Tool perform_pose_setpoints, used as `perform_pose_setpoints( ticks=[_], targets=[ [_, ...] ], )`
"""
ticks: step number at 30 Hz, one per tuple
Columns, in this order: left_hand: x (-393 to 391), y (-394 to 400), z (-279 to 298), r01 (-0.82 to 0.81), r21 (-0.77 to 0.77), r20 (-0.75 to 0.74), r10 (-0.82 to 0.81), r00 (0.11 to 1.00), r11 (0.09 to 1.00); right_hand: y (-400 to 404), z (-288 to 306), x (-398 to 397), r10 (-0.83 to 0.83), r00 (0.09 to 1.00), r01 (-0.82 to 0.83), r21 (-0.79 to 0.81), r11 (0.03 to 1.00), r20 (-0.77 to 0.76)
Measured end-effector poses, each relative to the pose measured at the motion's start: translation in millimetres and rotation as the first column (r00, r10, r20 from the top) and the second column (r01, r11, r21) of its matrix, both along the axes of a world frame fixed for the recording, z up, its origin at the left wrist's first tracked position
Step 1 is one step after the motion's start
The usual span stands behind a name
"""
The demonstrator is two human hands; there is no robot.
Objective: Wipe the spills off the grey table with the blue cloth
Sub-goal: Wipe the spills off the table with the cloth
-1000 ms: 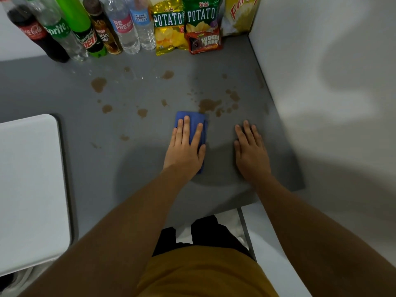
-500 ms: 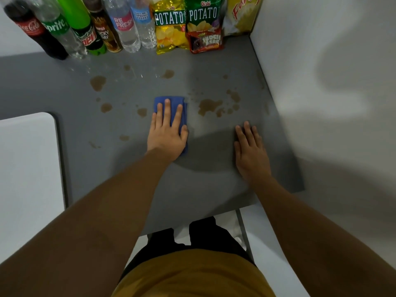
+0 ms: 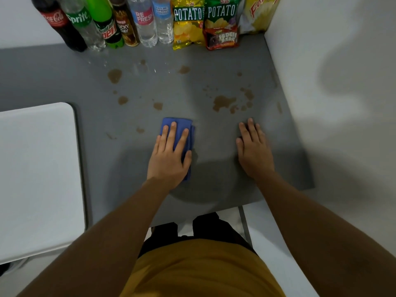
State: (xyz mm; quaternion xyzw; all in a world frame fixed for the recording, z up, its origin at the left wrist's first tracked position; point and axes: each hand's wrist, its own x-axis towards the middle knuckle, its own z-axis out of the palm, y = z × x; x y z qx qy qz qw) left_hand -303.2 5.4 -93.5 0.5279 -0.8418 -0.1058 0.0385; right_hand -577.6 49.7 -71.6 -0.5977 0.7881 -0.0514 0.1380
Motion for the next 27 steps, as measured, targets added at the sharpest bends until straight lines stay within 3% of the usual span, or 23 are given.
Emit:
perform_pose_setpoints(
  ticks=[10,21,27],
  targets=[
    [30.1,-45.2,-1.5,-0.064,-0.009,0.015,0.064,0.998,0.998,-15.3,2.9,77.4,0.239,0.971,-0.238,-0.061,0.969,0.018],
    [47.3,-30.9,2.3,-0.004,0.011,0.000,0.004,1.000,1.000,-17.2,-2.6,89.9,0.211,0.977,-0.211,-0.010,0.977,-0.025],
    [101.2,-14.0,-1.7,-0.098,0.035,0.000,0.098,0.995,0.995,-17.2,-3.2,91.7,0.172,0.985,-0.172,0.006,0.985,-0.004]
  ],
)
